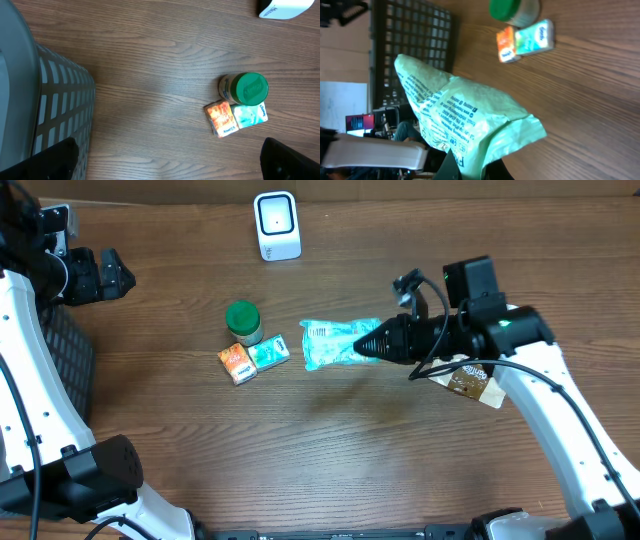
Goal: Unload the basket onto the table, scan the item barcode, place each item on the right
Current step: 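Lift and rotate the teal packet with the right gripper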
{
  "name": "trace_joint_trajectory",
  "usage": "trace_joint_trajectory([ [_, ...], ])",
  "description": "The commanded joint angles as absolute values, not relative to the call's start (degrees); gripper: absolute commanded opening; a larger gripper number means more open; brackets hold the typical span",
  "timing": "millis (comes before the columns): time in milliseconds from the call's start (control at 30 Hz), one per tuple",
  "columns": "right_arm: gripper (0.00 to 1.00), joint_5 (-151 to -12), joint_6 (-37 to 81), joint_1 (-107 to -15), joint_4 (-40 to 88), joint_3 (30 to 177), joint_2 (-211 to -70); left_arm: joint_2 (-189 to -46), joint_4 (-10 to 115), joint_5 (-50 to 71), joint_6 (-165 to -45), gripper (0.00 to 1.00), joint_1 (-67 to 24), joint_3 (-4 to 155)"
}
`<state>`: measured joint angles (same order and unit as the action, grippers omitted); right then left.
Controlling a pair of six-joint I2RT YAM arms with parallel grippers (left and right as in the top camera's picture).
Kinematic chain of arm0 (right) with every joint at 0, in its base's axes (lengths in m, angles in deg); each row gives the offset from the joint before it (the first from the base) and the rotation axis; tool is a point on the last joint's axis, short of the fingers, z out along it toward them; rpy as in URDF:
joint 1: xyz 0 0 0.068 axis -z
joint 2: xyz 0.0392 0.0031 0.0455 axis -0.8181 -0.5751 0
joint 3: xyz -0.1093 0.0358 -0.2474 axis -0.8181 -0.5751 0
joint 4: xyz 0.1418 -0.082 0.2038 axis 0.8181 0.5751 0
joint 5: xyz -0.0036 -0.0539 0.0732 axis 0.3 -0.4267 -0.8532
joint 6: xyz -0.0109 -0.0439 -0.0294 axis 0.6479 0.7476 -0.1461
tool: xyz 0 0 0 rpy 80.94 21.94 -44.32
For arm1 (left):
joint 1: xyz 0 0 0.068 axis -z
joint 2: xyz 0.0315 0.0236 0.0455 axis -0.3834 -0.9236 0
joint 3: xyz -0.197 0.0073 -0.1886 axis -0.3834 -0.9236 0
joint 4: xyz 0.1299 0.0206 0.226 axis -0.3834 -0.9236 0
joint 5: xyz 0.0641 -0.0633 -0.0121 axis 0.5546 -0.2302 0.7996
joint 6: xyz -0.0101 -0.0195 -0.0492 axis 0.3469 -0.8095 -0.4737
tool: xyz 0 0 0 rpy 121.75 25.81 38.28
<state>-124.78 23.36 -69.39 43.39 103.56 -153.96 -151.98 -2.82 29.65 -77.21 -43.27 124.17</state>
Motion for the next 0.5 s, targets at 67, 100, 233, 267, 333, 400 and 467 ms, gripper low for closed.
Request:
trace_joint_trajectory([
  [67, 0.04, -125.4, 23.4, -69.3, 47.5, 111.3, -151.6, -151.2, -2.7, 29.8, -76.1, 1.0, -43.1, 125.3],
  [100, 0.04, -124.6, 22.5, -69.3, 48.6, 112.1, -151.6, -151.2, -2.7, 29.8, -76.1, 0.99, -43.2, 125.3],
  [233, 0.04, -124.4, 22.4, -69.3, 51.1, 113.0, -151.6, -151.2, -2.7, 29.8, -76.1, 1.0, -43.1, 125.3],
  [267, 0.04, -124.4, 22.4, -69.3, 51.4, 113.0, -151.6, -151.2, -2.7, 29.8, -76.1, 1.0, -43.1, 125.3],
  [333, 0.04, -124.3, 22.5, -69.3, 51.8, 113.0, -151.6, -151.2, -2.8, 29.8, -76.1, 1.0, -43.2, 125.3],
  [400, 0.04, -124.2, 22.5, -69.3, 51.7, 113.0, -151.6, -151.2, -2.8, 29.8, -76.1, 1.0, -43.1, 125.3],
  [467, 0.04, -123.5, 22.5, -69.3, 51.7, 113.0, -151.6, -151.2, -2.7, 29.8, -76.1, 1.0, -43.1, 125.3],
])
